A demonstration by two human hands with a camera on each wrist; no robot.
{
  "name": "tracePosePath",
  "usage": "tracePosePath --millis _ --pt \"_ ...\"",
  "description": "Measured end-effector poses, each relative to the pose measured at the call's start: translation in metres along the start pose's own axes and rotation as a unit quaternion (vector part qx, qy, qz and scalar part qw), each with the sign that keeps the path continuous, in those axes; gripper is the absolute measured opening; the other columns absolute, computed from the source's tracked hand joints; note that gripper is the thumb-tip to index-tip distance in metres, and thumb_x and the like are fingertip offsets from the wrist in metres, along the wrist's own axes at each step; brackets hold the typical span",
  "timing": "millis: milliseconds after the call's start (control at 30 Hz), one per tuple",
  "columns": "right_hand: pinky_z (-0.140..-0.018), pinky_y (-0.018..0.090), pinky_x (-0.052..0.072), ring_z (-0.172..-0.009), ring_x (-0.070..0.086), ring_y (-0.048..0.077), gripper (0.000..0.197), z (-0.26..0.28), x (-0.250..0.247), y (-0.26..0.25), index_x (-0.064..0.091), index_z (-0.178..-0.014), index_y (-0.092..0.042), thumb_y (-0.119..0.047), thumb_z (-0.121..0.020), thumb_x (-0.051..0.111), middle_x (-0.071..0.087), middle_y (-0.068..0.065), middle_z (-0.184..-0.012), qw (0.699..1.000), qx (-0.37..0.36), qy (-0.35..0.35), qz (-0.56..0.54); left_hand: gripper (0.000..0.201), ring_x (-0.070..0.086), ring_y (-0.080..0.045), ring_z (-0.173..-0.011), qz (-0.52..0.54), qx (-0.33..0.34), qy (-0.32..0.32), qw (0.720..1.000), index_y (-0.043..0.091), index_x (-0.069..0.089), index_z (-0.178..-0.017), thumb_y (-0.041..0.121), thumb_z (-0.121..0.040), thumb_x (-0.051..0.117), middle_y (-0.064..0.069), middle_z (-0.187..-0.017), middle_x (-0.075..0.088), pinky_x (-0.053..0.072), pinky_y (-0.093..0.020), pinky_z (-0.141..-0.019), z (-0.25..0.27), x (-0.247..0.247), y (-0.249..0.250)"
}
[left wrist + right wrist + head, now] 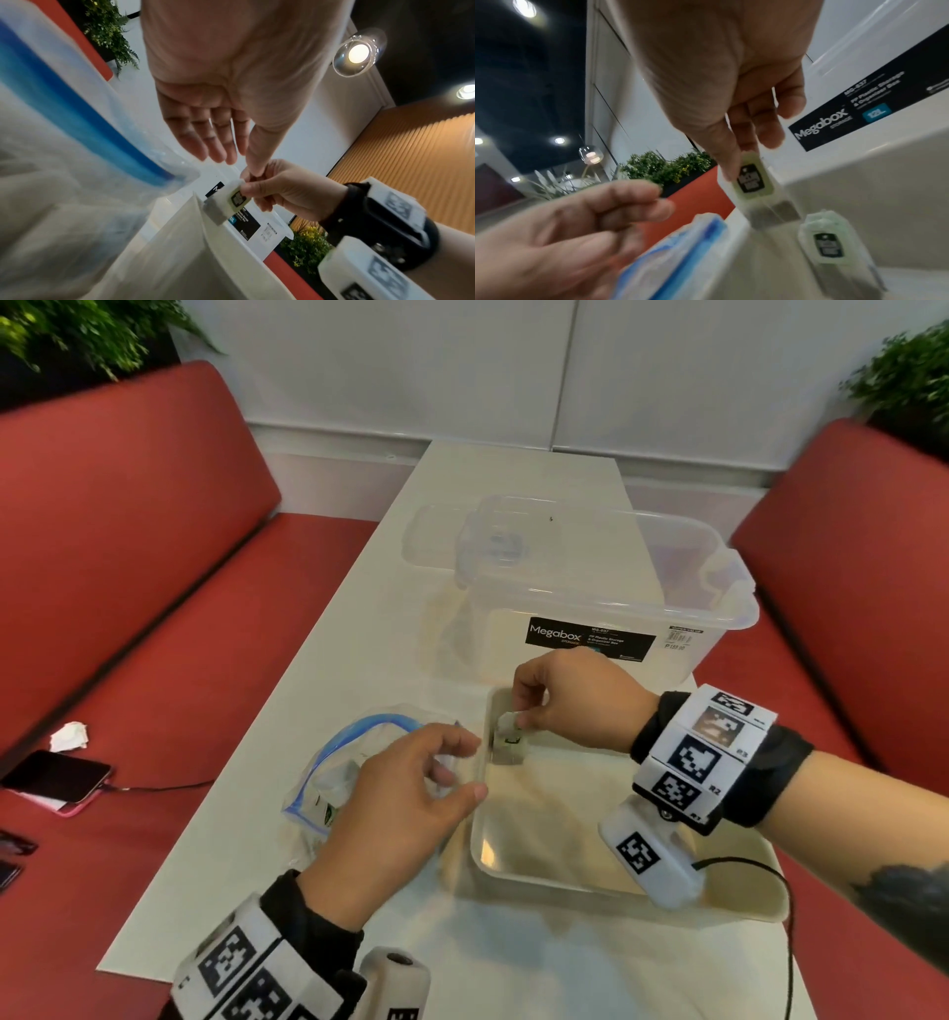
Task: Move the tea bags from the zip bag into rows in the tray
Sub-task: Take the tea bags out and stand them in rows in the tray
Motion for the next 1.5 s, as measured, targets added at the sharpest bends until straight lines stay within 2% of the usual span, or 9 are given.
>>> tracePosePath --millis 100,200,333,700,933,1033,1167,1400,1500 --pt "-0.066 0.027 0.045 -0.073 0.055 0.015 0.006 -0.012 0.014 0.016 0.068 -0.078 -0.024 -0.024 -0.075 0.073 0.054 -0.013 -0.064 0.998 0.033 -0.037 0.026 0.023 0.057 -0.004 -0.072 -0.037 0.006 -0.065 0.997 0.042 0.066 -0.084 0.026 -0.072 0.077 0.012 -0.08 0.066 0.04 -0.008 -0.063 0.011 0.011 -0.003" --pt "-0.062 0.024 0.04 -0.075 0.057 0.016 0.008 -0.024 0.03 0.023 0.071 -0.082 -0.024 -0.021 -0.075 0.073 0.065 -0.007 -0.077 0.994 0.051 -0.069 0.06 0.022 0.055 -0.002 -0.071 -0.071 0.002 -0.133 0.989 0.049 0.066 -0.085 0.036 -0.071 0.077 0.012 -0.068 0.058 0.043 -0.013 -0.064 0.02 0.023 -0.008" --pt "-0.057 0.022 0.034 -0.073 0.054 0.019 0.009 -0.035 0.049 0.023 0.072 -0.086 -0.025 -0.02 -0.079 0.067 0.062 -0.002 -0.077 0.987 0.051 -0.1 0.112 0.024 0.054 0.002 -0.081 -0.144 0.032 -0.203 0.968 0.046 0.066 -0.097 0.046 -0.074 0.071 0.022 -0.087 0.063 0.042 -0.01 -0.068 0.026 0.035 -0.005" --pt "-0.065 0.026 0.035 -0.077 0.051 0.02 0.012 -0.046 0.062 0.019 0.066 -0.093 -0.027 -0.026 -0.082 0.062 0.064 -0.001 -0.091 0.985 0.036 -0.089 0.145 0.025 0.051 0.004 -0.071 -0.154 0.032 -0.269 0.95 0.04 0.066 -0.105 0.04 -0.08 0.068 0.02 -0.102 0.064 0.038 -0.006 -0.069 0.026 0.044 -0.011" --pt "-0.053 0.023 0.027 -0.074 0.05 0.019 0.013 -0.031 0.048 0.023 0.053 -0.083 -0.027 -0.034 -0.079 0.064 0.056 -0.007 -0.08 0.989 0.013 -0.051 0.138 0.02 0.051 0.008 -0.074 -0.138 0.034 -0.267 0.953 0.039 0.067 -0.103 0.034 -0.084 0.066 0.028 -0.086 0.058 0.037 -0.004 -0.067 0.027 0.045 -0.013" --pt "-0.067 0.023 0.037 -0.08 0.052 0.015 0.019 -0.019 0.066 0.021 0.065 -0.102 -0.028 -0.032 -0.083 0.064 0.059 -0.008 -0.084 0.973 -0.027 -0.185 0.137 0.02 0.047 0.017 -0.075 -0.136 0.043 -0.267 0.953 0.038 0.067 -0.103 0.033 -0.085 0.065 0.029 -0.079 0.053 0.033 -0.001 -0.066 0.026 0.046 -0.014" --pt "-0.088 0.023 0.039 -0.104 0.058 0.016 0.044 -0.012 0.096 0.018 0.054 -0.132 -0.027 -0.02 -0.089 0.06 0.066 -0.002 -0.114 0.926 -0.073 -0.334 0.161 0.018 0.048 0.014 -0.072 -0.128 0.049 -0.266 0.954 0.036 0.068 -0.102 0.033 -0.085 0.065 0.02 -0.091 0.062 0.034 -0.002 -0.066 0.025 0.046 -0.013" --pt "-0.078 0.015 0.029 -0.115 0.052 0.02 0.045 -0.026 0.115 0.011 0.046 -0.137 -0.018 -0.014 -0.093 0.051 0.059 0.002 -0.127 0.907 -0.106 -0.35 0.211 0.017 0.05 0.011 -0.072 -0.121 0.057 -0.265 0.955 0.035 0.069 -0.101 0.032 -0.084 0.065 0.017 -0.097 0.066 0.035 -0.003 -0.068 0.023 0.047 -0.014" --pt "-0.095 0.021 0.039 -0.105 0.056 0.022 0.039 -0.031 0.114 0.013 0.054 -0.13 -0.016 -0.011 -0.091 0.052 0.062 0.003 -0.12 0.919 -0.102 -0.328 0.193 0.017 0.05 0.011 -0.073 -0.121 0.057 -0.265 0.955 0.035 0.069 -0.101 0.033 -0.085 0.065 0.017 -0.098 0.066 0.035 -0.002 -0.068 0.023 0.047 -0.014"
Point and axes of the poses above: each hand's wrist, its own z-axis away from the middle knuckle, its own x-axis out of the palm, y = z × x, the point moved 7 cm from there along -z, towards the middle knuckle
